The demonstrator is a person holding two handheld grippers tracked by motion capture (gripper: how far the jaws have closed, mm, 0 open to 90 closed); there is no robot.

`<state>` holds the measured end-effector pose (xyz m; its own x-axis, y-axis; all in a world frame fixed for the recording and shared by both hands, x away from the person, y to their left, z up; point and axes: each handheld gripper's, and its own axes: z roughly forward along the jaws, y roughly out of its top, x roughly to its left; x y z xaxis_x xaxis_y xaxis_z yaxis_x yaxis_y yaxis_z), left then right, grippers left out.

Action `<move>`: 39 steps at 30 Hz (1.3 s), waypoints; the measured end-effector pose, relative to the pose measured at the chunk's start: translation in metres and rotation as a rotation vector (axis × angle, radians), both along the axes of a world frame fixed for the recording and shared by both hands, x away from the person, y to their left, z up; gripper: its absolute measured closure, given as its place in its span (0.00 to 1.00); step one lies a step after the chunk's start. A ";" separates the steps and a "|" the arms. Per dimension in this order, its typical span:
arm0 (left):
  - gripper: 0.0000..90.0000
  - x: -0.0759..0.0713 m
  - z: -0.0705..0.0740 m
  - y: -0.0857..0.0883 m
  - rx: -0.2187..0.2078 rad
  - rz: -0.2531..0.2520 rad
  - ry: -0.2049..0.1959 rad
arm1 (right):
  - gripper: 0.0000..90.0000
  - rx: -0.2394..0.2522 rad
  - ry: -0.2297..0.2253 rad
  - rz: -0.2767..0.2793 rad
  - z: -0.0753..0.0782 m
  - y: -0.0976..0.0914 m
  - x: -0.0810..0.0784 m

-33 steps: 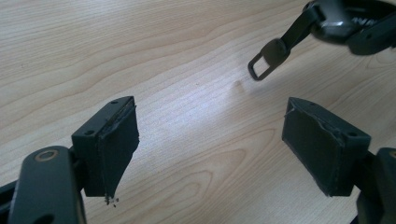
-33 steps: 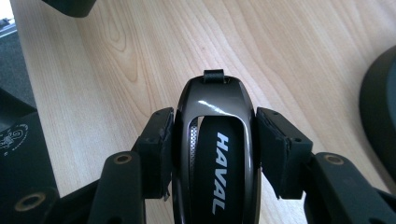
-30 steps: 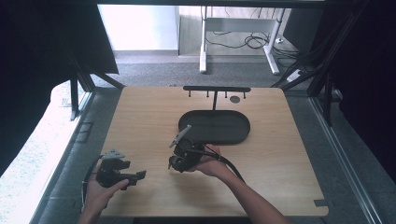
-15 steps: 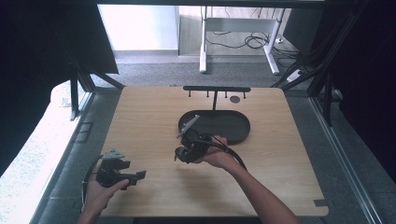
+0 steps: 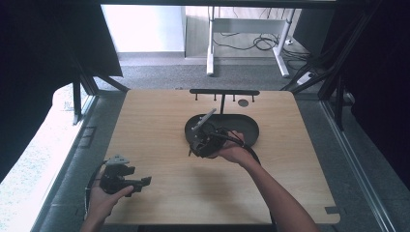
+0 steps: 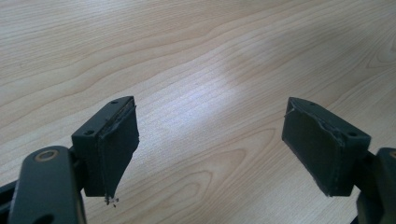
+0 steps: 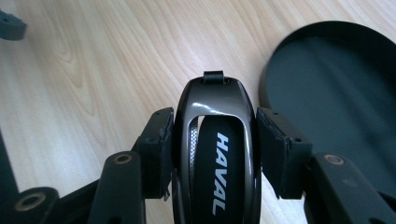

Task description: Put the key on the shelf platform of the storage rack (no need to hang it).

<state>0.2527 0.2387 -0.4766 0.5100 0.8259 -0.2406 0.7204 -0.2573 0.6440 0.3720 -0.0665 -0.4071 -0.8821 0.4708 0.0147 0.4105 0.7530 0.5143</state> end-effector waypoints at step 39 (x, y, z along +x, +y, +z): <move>0.21 0.001 -0.003 -0.002 0.007 -0.004 0.006 | 0.55 -0.052 0.028 -0.131 -0.041 -0.030 0.084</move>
